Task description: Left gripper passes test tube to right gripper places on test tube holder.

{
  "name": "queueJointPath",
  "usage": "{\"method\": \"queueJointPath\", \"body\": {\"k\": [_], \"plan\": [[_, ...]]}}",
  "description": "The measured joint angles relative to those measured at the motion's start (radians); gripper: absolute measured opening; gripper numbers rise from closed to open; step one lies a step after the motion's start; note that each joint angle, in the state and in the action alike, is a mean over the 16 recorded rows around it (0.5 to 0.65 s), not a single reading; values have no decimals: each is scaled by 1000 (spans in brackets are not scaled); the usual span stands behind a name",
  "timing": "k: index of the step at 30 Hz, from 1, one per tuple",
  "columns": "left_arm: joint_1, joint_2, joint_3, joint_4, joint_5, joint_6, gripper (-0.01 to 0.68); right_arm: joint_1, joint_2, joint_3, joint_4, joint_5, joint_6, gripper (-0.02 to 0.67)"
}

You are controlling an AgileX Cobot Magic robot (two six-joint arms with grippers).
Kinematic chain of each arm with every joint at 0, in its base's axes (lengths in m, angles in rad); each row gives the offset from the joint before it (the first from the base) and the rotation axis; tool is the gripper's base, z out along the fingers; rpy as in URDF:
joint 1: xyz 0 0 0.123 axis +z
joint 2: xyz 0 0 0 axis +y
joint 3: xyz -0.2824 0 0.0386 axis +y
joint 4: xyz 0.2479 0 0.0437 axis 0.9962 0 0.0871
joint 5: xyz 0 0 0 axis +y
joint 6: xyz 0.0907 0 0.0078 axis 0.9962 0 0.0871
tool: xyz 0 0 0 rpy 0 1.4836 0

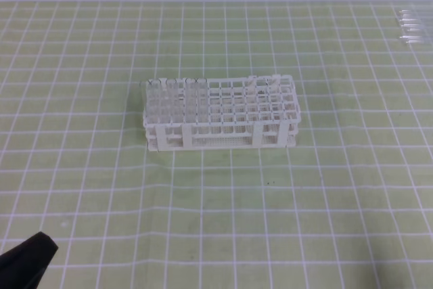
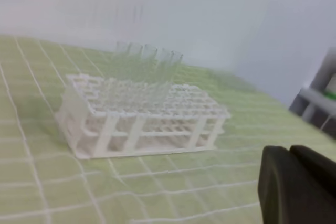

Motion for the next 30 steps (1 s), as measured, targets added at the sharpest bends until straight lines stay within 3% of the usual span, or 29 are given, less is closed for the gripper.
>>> {"method": "queueJointPath", "body": {"k": [4, 8, 13, 21, 24, 30], "plan": [[0, 0, -32, -26, -18, -12, -2, 0, 0, 0, 0, 0, 0, -15], [-1, -1, -67, -185, -2, 167, -2, 0, 0, 0, 0, 0, 0, -15], [-1, -2, -96, -582, 105, 638, -2, 0, 0, 0, 0, 0, 0, -15], [-1, -3, -87, -1398, 258, 1640, -2, 0, 0, 0, 0, 0, 0, -15], [-1, -3, -69, -1610, 241, 1891, -2, 0, 0, 0, 0, 0, 0, -15], [4, -4, -25, -1812, 90, 2172, -2, 0, 0, 0, 0, 0, 0, -15]]}}
